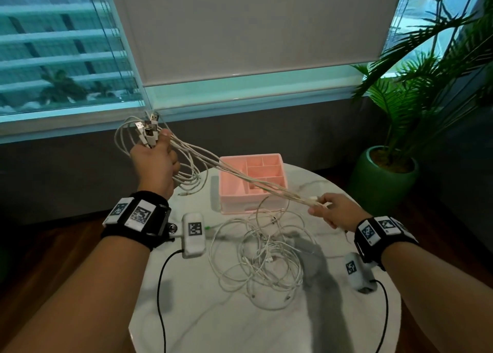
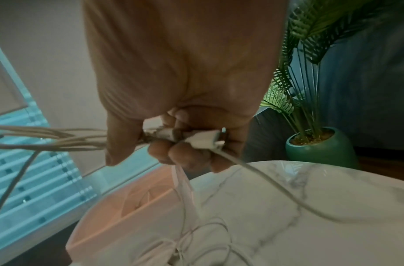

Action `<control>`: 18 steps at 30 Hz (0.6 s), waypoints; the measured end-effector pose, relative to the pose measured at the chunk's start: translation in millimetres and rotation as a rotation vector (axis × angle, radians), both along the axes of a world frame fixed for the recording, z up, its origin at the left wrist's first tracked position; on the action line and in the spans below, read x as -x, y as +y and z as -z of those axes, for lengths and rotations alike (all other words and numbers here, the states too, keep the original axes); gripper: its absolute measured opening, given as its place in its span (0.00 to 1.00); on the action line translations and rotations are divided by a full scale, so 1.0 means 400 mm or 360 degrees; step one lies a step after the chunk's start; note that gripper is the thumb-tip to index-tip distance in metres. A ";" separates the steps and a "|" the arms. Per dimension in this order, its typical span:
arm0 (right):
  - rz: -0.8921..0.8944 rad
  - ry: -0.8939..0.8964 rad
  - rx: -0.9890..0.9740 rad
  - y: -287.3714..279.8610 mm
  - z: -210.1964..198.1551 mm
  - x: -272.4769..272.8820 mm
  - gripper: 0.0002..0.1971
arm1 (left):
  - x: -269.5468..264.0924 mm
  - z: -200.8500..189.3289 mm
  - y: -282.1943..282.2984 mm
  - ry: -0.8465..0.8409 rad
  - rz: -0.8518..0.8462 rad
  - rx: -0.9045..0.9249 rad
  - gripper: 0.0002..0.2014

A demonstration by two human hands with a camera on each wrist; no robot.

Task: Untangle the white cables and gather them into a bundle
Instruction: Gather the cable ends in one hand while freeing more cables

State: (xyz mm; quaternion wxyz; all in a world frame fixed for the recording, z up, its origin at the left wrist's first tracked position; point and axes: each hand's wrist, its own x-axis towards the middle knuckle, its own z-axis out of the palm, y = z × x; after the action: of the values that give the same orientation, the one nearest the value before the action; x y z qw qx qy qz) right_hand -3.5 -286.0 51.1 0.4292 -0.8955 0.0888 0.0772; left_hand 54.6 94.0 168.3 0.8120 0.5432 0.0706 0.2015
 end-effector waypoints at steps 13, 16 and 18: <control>-0.0381 0.0550 0.0381 -0.003 0.128 0.034 0.17 | 0.037 0.007 -0.046 0.0031 0.0244 -0.0098 0.15; -0.0382 0.0548 0.0326 0.018 0.140 0.025 0.19 | 0.036 0.002 -0.051 0.0010 0.0287 -0.0096 0.15; -0.0437 0.0577 0.0344 0.032 0.131 0.017 0.25 | 0.034 -0.001 -0.054 -0.0013 0.0317 -0.0084 0.15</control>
State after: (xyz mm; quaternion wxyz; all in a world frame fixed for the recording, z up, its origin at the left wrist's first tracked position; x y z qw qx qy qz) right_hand -10.3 -273.3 -1.3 0.2935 -0.9114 0.0494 0.2842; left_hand 40.8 72.5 168.5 0.8138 0.5679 0.0076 0.1237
